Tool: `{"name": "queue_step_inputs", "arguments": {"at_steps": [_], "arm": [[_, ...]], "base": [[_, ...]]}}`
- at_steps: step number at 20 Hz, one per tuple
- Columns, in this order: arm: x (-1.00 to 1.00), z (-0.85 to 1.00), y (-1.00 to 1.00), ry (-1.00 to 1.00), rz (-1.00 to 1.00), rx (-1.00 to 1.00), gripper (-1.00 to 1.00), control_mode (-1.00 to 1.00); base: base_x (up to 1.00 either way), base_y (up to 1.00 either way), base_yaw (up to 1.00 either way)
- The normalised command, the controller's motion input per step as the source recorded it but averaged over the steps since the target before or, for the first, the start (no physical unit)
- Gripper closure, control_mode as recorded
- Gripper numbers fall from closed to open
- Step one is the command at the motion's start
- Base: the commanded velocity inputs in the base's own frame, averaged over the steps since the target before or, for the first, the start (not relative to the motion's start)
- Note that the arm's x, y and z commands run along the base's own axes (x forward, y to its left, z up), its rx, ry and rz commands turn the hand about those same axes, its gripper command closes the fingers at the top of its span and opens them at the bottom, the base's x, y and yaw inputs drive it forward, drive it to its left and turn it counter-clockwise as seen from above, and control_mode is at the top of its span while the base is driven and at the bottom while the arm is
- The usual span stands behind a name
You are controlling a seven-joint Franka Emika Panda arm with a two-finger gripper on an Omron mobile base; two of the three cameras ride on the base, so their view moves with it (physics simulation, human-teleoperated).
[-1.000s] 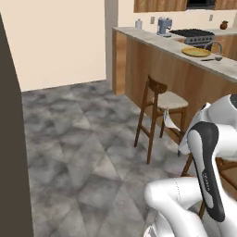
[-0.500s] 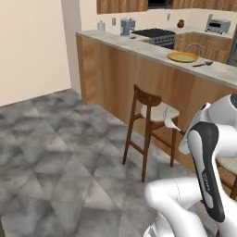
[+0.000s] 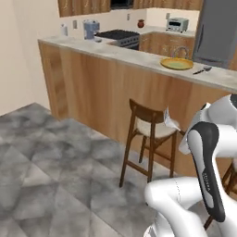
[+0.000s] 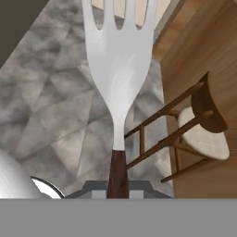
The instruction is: Take the fork and place it on the left side of the plate. Then take the spoon and place it on the right side of the plate. Make sure they're directly next to the plate.
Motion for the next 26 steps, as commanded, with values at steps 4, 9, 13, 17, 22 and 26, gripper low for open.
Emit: {"name": "queue_step_inputs", "arguments": {"at_steps": [4, 9, 13, 17, 22, 26], "arm": [[0.0, 0.0, 0.0, 0.0, 0.0, 0.0, 1.0, 1.0], [0.0, 0.0, 0.0, 0.0, 0.0, 0.0, 1.0, 1.0], [0.0, 0.0, 0.0, 0.0, 0.0, 0.0, 1.0, 1.0], [0.0, 0.0, 0.0, 0.0, 0.0, 0.0, 1.0, 1.0], [0.0, 0.0, 0.0, 0.0, 0.0, 0.0, 1.0, 1.0], [0.0, 0.0, 0.0, 0.0, 0.0, 0.0, 1.0, 1.0]], "base": [[0.75, 0.68, -0.46], [0.73, 0.68, -0.46], [0.72, 0.67, -0.47], [0.69, 0.65, -0.48], [0.68, 0.65, -0.49], [0.68, 0.63, -0.5]]}}
